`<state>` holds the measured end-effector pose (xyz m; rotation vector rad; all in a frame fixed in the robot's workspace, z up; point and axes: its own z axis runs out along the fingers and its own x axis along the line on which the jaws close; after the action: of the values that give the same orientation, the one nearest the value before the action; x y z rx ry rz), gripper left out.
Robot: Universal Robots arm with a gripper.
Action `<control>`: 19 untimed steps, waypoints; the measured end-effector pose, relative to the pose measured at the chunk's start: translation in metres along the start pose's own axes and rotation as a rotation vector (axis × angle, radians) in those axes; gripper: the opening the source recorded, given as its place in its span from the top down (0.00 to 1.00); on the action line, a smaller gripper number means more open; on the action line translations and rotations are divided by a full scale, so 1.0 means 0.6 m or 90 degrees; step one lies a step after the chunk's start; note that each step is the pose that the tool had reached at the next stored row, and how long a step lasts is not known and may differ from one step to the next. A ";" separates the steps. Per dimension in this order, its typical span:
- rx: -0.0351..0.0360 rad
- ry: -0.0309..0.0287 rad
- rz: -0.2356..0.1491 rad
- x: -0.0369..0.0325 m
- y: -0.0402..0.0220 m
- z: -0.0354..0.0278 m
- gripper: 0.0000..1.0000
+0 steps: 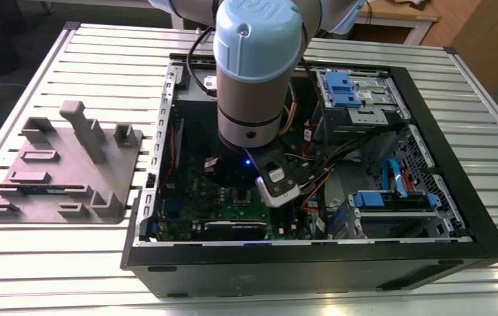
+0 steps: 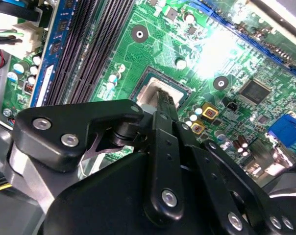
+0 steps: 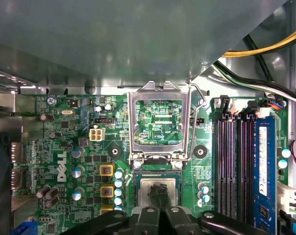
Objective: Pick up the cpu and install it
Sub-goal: 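Place the cpu into insertion slot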
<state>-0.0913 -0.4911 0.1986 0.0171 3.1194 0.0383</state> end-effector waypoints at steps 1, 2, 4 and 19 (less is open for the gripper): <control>0.0000 0.0000 0.000 0.000 0.000 0.000 0.90; 0.0000 0.0000 0.000 0.000 0.000 0.000 0.90; 0.0000 0.0000 0.000 0.000 0.000 -0.001 0.90; 0.0004 0.0002 0.000 0.001 0.000 0.010 0.90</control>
<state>-0.0916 -0.4912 0.1928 0.0171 3.1197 0.0374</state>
